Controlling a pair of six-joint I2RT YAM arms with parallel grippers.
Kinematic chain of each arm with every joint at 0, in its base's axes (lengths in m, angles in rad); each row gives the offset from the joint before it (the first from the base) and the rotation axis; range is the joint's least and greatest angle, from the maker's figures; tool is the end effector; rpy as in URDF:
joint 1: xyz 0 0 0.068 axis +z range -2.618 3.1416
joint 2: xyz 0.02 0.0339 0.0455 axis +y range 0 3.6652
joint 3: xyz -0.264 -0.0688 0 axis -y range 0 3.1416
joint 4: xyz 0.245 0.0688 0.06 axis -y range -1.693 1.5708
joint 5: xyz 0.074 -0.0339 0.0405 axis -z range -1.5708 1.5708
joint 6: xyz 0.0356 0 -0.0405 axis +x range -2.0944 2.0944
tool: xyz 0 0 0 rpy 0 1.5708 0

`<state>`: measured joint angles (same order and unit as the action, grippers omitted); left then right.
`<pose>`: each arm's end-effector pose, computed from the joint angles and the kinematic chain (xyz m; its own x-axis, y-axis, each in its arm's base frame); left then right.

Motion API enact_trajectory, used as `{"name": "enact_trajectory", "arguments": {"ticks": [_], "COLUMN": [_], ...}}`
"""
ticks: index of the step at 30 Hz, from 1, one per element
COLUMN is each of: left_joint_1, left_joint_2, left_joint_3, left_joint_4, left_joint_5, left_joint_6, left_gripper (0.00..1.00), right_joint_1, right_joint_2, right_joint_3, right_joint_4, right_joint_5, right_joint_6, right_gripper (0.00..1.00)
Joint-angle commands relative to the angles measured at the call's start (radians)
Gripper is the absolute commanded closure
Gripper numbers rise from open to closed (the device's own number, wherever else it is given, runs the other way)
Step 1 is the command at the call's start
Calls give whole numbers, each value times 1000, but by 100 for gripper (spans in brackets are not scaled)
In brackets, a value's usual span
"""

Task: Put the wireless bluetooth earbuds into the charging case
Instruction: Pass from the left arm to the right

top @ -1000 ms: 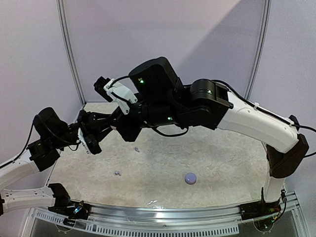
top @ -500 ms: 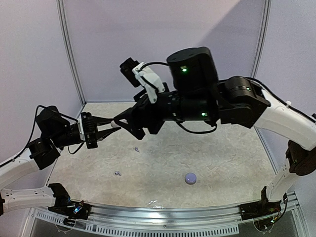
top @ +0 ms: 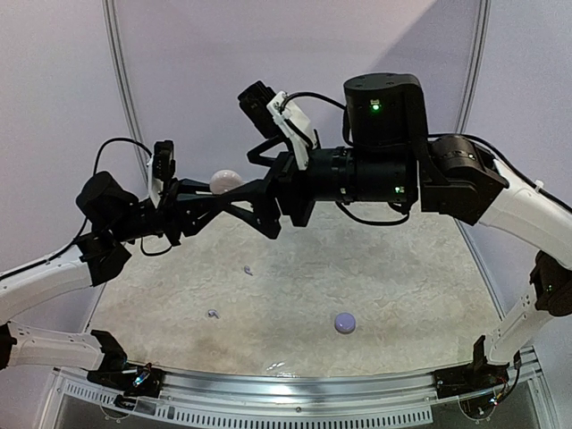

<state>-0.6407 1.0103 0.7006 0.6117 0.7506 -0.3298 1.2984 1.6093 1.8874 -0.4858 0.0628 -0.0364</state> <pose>0.1673 -0.1550 0.3493 -0.0850 -0.2320 -0.9690 0.9847 0.1288 -0.1173 0.0981 0.3427 0.4797 -0.0211 -0.2104 -0.9774 -0.9461 0.3202 -0.0485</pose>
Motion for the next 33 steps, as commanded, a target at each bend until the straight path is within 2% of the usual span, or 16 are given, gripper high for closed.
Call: {"name": "enact_trajectory", "arguments": {"ticks": [1, 3, 8, 13, 18, 21, 24, 26, 27, 30, 33], "left_joint_1": [9, 9, 9, 8, 6, 1, -1, -1, -2, -3, -3], "left_joint_2": [33, 46, 79, 100, 97, 95, 98, 101, 102, 108, 109], "left_joint_3": [51, 54, 59, 59, 59, 57, 61, 65, 67, 72, 73], "left_joint_4": [113, 130, 205, 247, 250, 241, 240, 236, 237, 238, 240], "left_joint_5": [32, 37, 62, 76, 70, 66, 66, 63, 62, 61, 60], "left_joint_6": [-94, -93, -95, -120, -122, -124, -128, -124, -124, -124, -126], "left_gripper": [100, 100, 100, 100, 100, 100, 100, 100, 100, 100, 100], "right_joint_1": [-79, -89, -105, -115, -122, -127, -127, -127, -128, -127, -128], "right_joint_2": [32, 38, 65, 83, 95, 96, 100, 101, 102, 107, 113], "right_joint_3": [29, 30, 23, 18, 8, 3, 3, 4, 4, 4, 4], "right_joint_4": [26, 52, 60, 116, 110, 110, 122, 116, 111, 85, 68], "right_joint_5": [-208, -231, -248, -283, -285, -296, -317, -324, -327, -339, -347], "right_joint_6": [0, 14, 27, 83, 89, 102, 106, 108, 107, 98, 96], "right_gripper": [13, 18, 23, 48, 50, 63, 82, 87, 88, 76, 71]}}
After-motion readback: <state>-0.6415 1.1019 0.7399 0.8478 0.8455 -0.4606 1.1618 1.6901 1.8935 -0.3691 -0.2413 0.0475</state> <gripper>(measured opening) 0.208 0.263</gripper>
